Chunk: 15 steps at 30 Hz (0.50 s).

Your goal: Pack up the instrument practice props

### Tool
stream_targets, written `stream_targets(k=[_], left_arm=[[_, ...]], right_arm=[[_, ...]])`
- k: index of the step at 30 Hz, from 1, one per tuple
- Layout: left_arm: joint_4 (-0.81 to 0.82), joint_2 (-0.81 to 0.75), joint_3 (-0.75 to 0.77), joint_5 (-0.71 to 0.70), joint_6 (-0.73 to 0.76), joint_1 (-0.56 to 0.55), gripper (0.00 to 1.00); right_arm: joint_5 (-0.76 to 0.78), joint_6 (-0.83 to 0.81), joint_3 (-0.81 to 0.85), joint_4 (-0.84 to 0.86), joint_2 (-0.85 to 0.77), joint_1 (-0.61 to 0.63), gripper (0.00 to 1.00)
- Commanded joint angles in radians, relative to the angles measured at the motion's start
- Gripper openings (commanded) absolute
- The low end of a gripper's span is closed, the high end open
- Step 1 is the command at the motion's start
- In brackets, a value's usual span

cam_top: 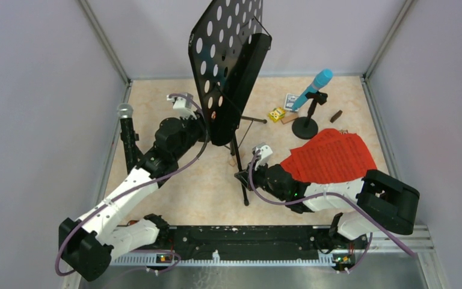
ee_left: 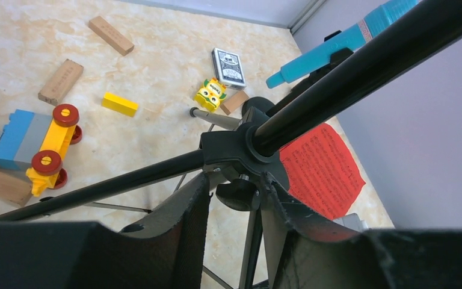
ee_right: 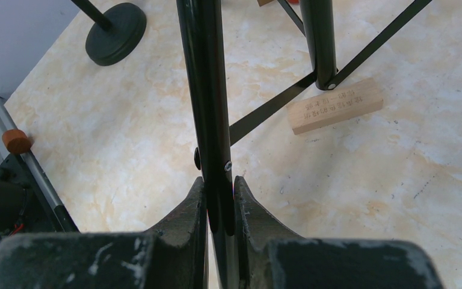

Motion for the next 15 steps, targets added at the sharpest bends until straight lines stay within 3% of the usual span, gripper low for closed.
stream_targets(k=[1, 6, 10, 15], left_arm=[[0.0, -0.044, -0.012, -0.03, 0.001, 0.005, 0.4], [0.011, -0.044, -0.027, -0.024, -0.01, 0.006, 0.42], [0.024, -0.035, -0.03, 0.017, -0.011, 0.006, 0.56], [0.031, -0.027, -0.04, 0.038, -0.015, 0.007, 0.53]], right_arm=[[0.043, 0.105, 0.035, -0.031, 0.011, -0.016, 0.0], [0.038, 0.108, 0.038, -0.032, 0.017, -0.015, 0.0], [0.038, 0.108, 0.035, -0.035, 0.017, -0.015, 0.0], [0.041, 0.112, 0.032, -0.035, 0.016, -0.014, 0.0]])
